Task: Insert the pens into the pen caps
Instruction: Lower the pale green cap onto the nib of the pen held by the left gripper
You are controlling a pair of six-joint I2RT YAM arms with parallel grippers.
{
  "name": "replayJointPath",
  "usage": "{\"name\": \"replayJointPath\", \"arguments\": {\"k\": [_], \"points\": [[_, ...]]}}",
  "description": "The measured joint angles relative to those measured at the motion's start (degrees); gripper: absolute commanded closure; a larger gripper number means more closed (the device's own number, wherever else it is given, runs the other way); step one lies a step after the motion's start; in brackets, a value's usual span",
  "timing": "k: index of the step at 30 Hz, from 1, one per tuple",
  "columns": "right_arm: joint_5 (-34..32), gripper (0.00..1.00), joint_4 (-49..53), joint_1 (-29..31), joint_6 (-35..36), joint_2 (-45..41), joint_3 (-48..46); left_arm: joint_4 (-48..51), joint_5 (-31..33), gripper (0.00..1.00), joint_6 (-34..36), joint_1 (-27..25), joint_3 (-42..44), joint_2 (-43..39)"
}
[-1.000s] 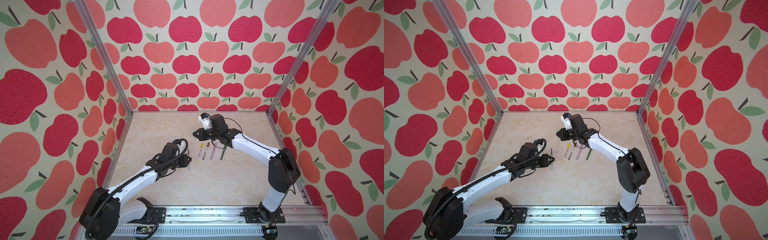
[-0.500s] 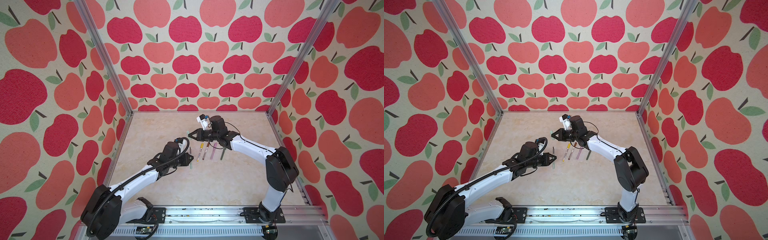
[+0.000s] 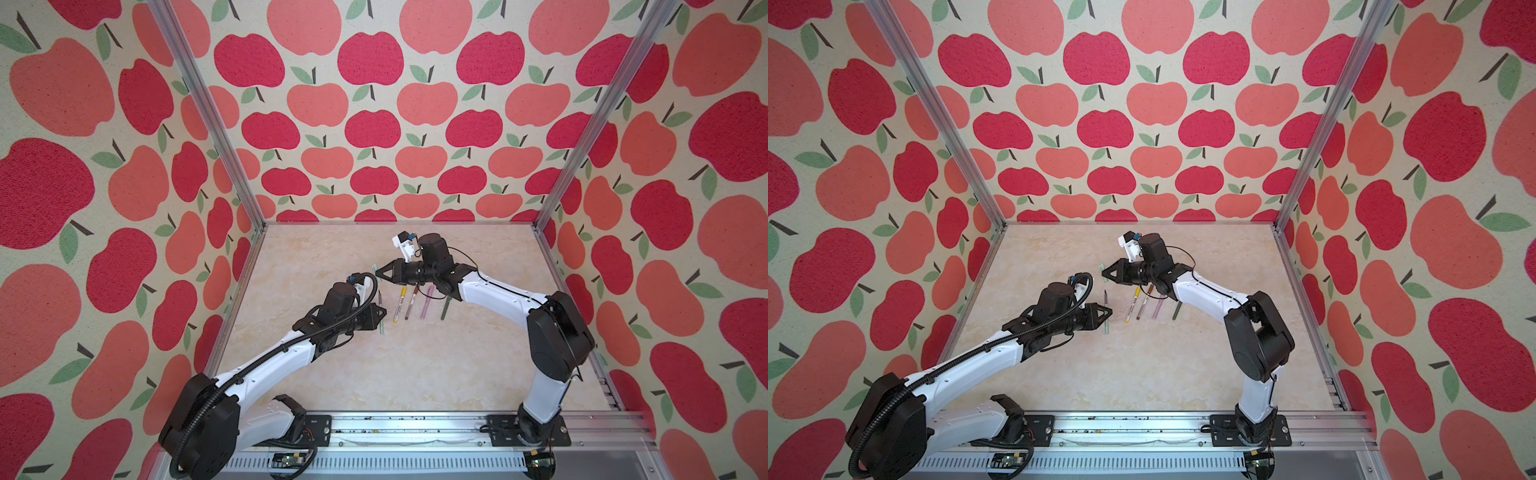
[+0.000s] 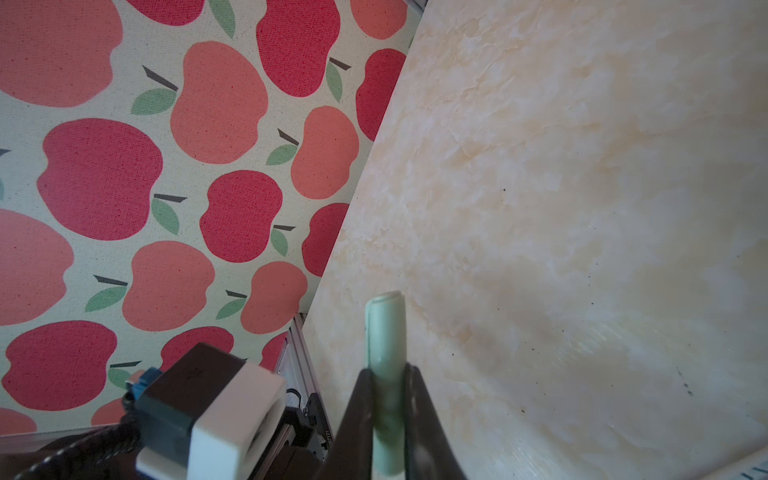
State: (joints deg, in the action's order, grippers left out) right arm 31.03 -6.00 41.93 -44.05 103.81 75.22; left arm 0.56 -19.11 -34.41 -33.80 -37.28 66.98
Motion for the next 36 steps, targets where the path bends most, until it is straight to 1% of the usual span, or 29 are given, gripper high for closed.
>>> {"name": "replayJointPath", "arguments": {"k": [23,36], "points": [[1.7,0.87,0.0,0.1,0.0,0.4,0.0,0.0,0.6,1.0,0.9,0.9,-1.7,-0.1],[1.7,0.87,0.0,0.0,0.0,0.4,0.0,0.3,0.2,1.0,1.3,0.9,-1.8,1.7]]}}
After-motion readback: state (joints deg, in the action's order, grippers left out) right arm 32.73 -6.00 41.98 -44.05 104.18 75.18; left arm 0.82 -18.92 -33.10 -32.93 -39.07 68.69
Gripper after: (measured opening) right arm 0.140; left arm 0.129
